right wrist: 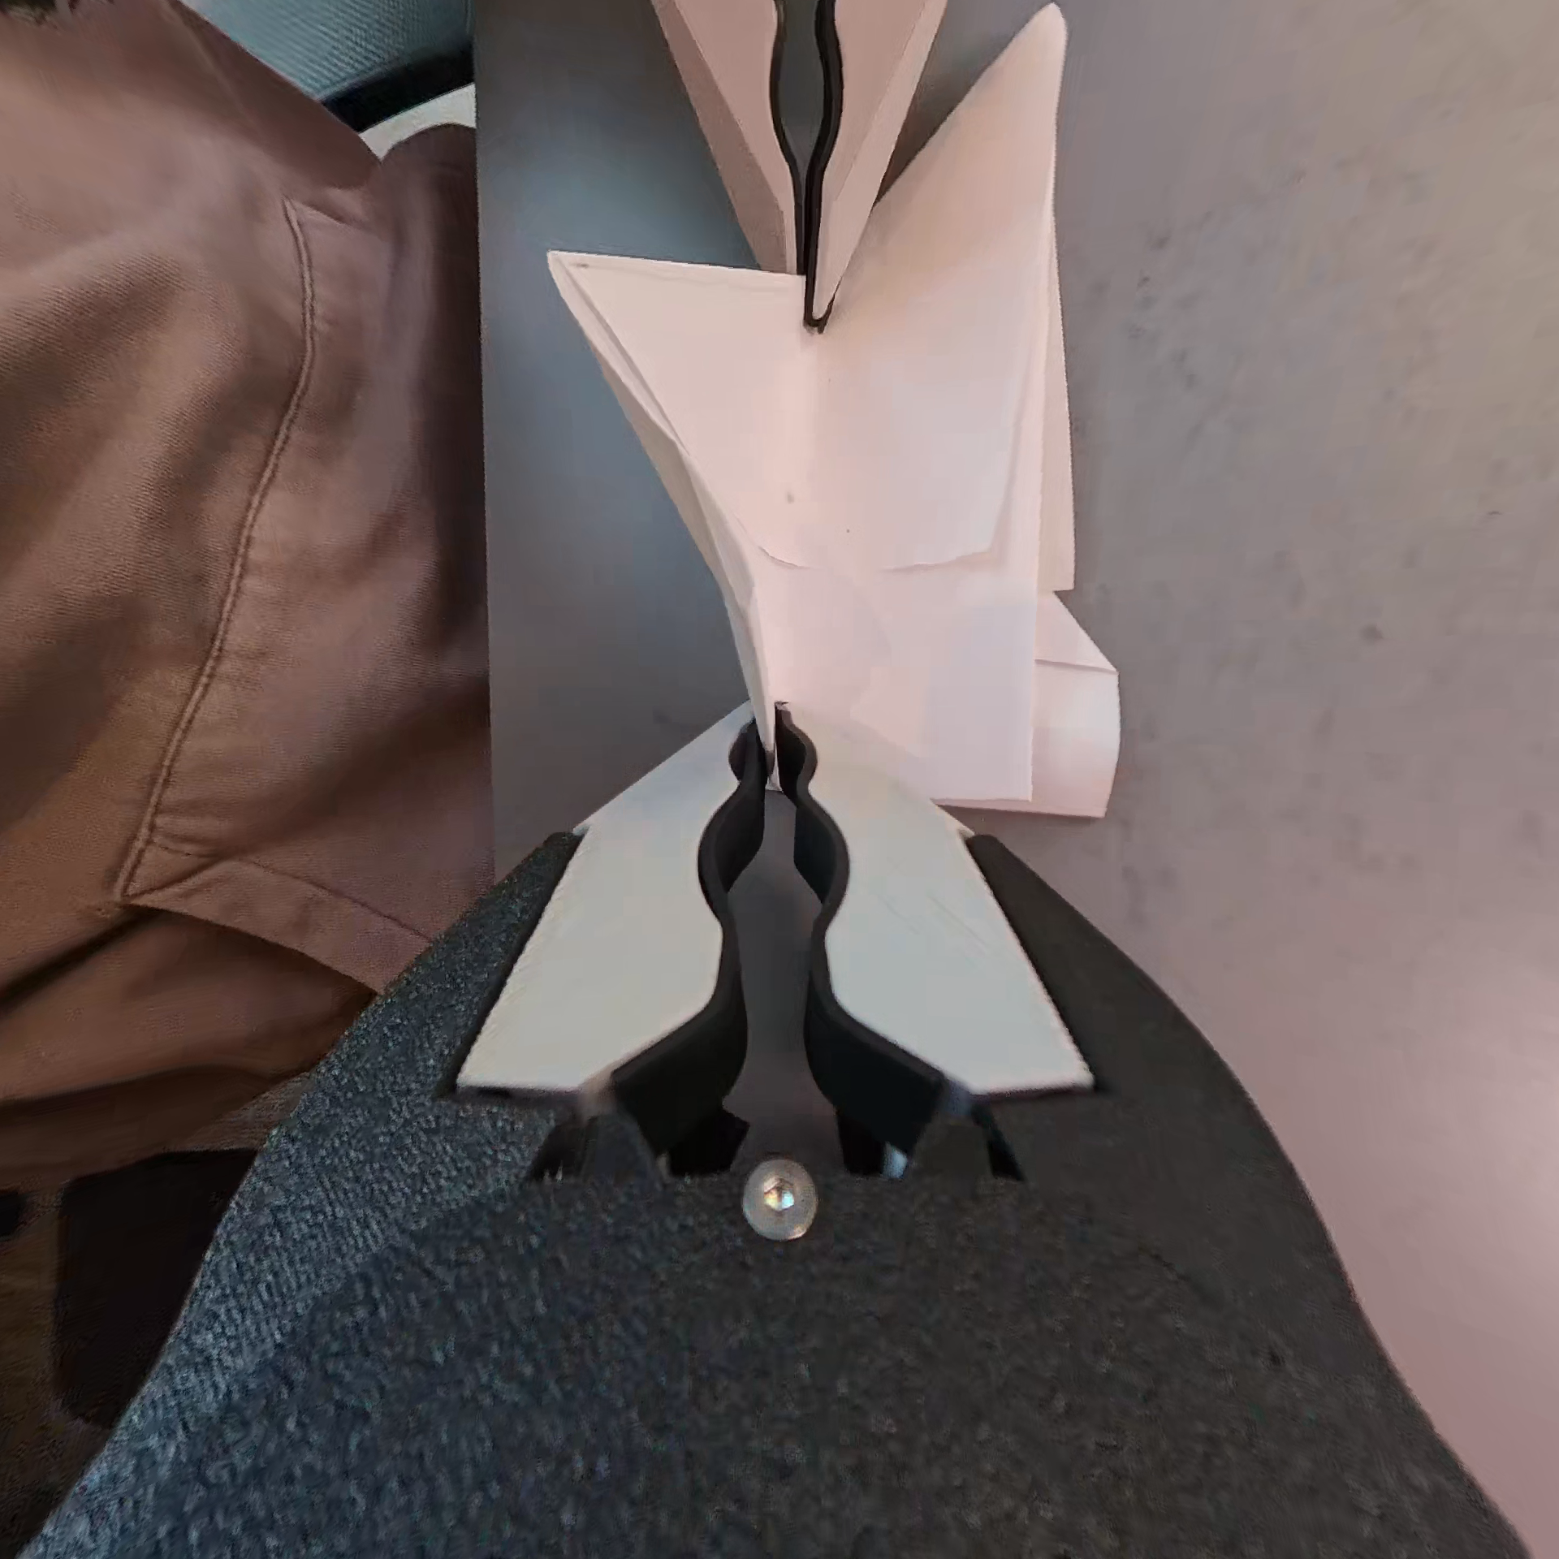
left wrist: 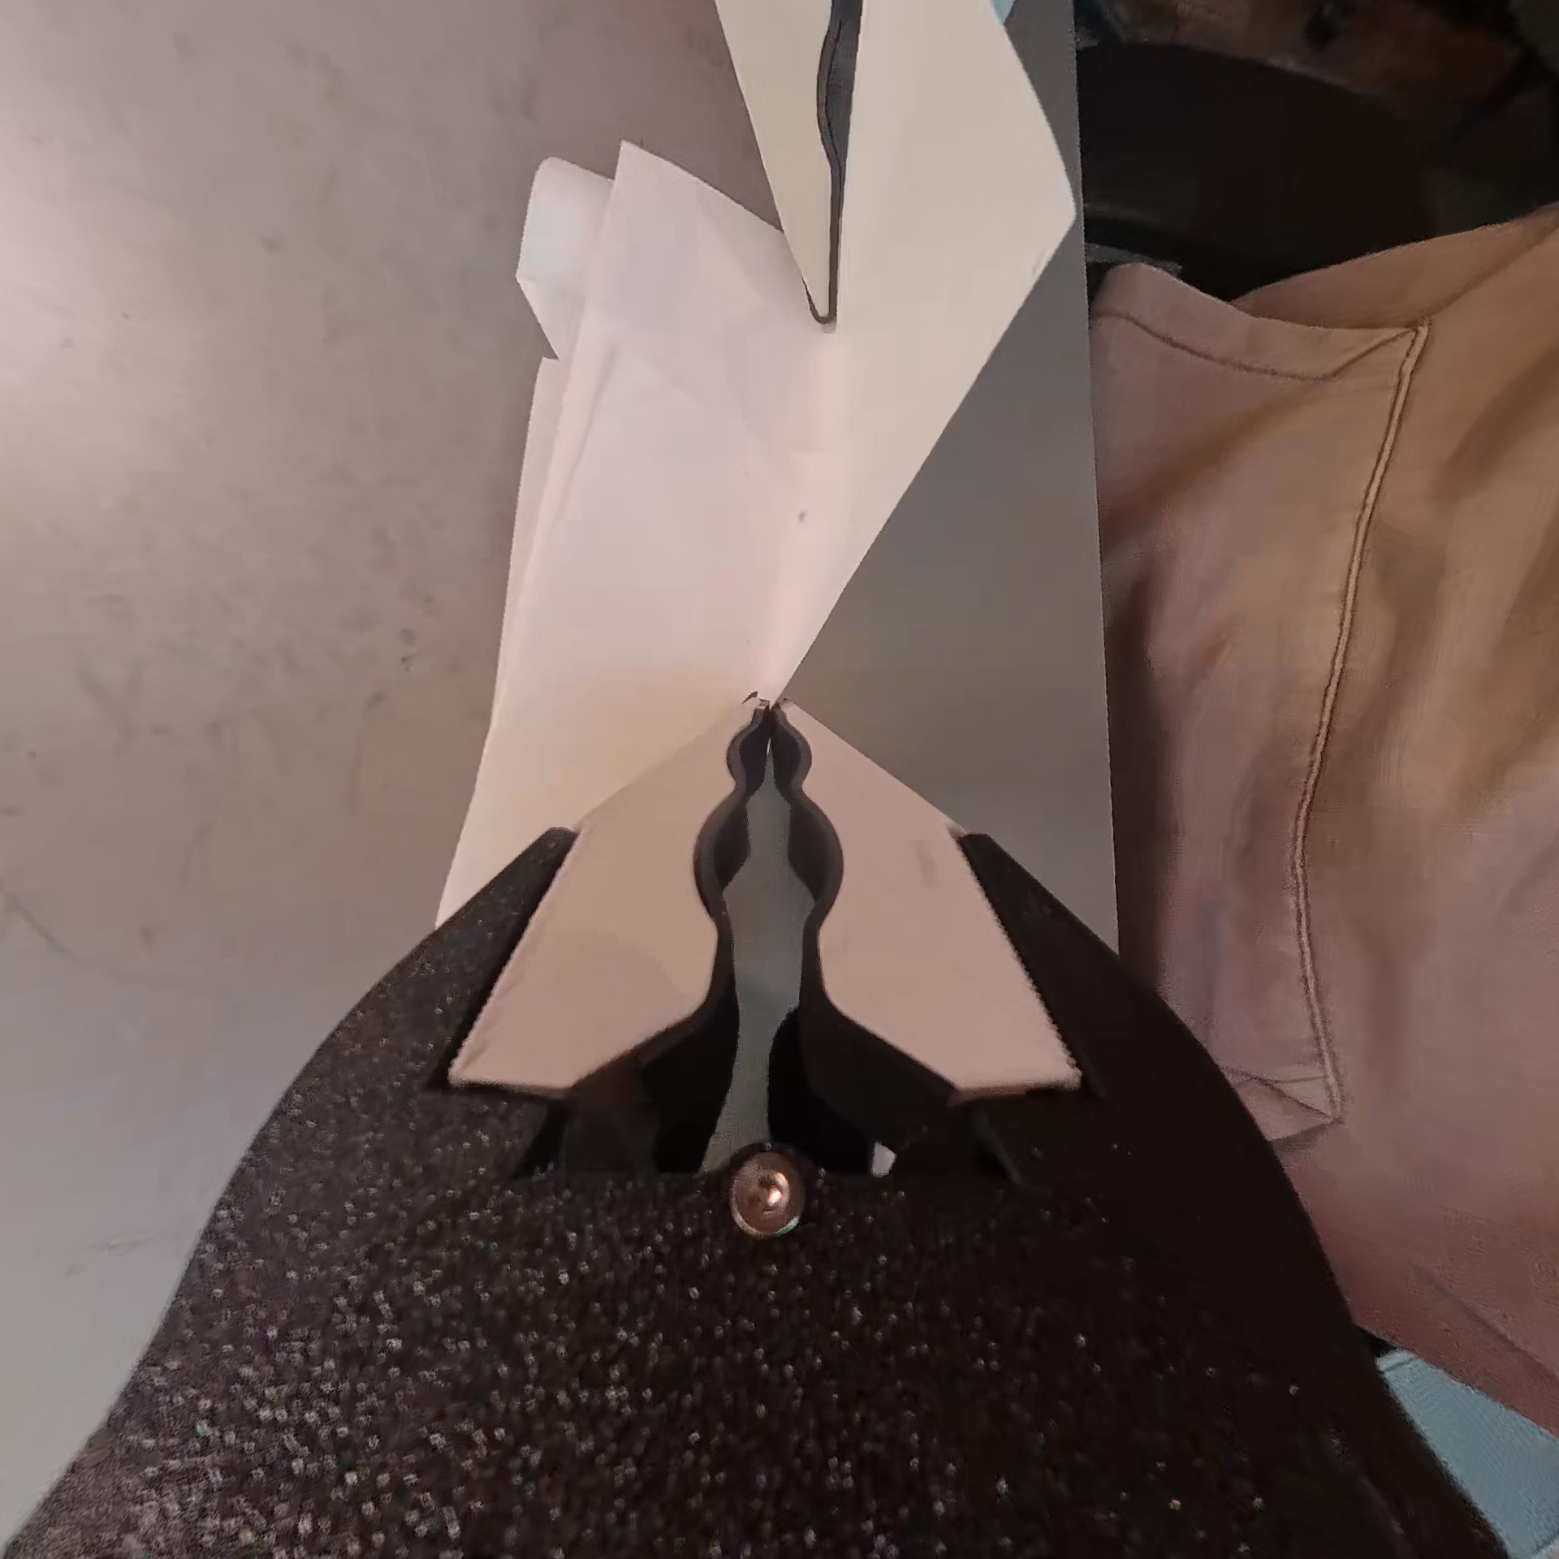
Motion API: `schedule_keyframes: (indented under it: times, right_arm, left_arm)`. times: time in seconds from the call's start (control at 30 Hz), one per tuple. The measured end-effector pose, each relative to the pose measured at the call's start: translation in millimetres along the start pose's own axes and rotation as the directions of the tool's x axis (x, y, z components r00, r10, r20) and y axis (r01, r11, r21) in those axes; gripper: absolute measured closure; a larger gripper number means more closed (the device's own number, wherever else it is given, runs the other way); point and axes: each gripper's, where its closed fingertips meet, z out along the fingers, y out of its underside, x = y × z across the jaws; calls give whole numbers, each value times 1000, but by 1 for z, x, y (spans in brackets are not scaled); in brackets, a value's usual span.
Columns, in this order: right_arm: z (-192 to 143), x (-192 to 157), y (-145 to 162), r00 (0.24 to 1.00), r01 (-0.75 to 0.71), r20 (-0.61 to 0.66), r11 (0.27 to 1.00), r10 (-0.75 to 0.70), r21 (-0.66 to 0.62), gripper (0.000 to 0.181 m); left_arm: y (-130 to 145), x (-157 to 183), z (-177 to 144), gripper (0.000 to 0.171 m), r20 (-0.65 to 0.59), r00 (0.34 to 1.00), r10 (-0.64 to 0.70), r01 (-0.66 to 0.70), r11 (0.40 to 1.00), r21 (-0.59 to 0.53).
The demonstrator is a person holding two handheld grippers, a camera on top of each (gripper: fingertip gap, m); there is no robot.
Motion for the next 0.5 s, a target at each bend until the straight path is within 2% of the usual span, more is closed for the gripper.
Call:
schedule_keyframes:
  times: [0.2, 0.33, 0.4, 0.5]
  right_arm:
    - [-3, -2, -3, 991, -77, -106, 997, 76, -7, 171]
    - [-4, -4, -5, 981, -86, -175, 996, 86, 5, 169]
    - [-2, -2, -3, 975, -83, -208, 997, 80, -9, 181]
    - [2, -2, 1, 972, -148, -184, 989, 143, -11, 181]
  left_arm:
    - [-2, 0, 1, 171, -122, 950, -287, 286, 958, -22]
    - [-2, 0, 1, 171, -169, 920, -353, 349, 936, -55]
    - [-2, 0, 1, 171, -184, 912, -367, 362, 930, -66]
    - [-3, 0, 1, 171, -217, 891, -400, 394, 916, -71]
